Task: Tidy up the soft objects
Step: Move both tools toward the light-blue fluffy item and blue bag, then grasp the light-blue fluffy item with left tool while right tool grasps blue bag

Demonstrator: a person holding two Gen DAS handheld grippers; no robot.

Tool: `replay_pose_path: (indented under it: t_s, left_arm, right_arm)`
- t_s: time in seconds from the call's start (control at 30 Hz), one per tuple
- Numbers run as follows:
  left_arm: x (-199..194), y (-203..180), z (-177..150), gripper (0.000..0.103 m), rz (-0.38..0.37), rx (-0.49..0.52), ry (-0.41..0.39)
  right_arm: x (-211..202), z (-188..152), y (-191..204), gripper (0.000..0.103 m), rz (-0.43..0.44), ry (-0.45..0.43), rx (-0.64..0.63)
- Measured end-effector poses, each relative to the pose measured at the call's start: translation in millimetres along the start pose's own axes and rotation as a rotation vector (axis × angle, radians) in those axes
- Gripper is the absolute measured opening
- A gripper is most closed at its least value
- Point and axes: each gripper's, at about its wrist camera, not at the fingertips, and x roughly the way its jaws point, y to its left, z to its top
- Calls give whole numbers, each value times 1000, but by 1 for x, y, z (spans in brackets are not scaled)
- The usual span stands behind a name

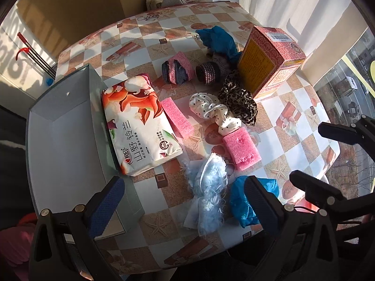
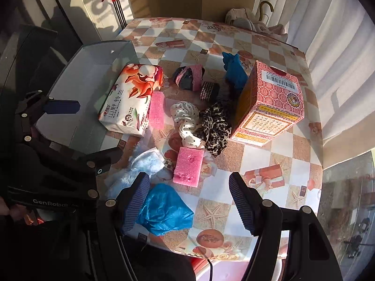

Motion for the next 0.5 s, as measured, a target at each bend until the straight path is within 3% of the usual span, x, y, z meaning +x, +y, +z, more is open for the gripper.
replay_pose_path:
  t_s: [0.3, 0.5]
  left_arm:
    - [47, 0, -37, 98, -65, 6, 147]
    - [79, -16, -41, 85, -87, 46, 211]
  right_arm:
    - [32, -47, 28, 72, 46, 141, -33]
    - [42, -64, 43, 72, 13, 164, -87]
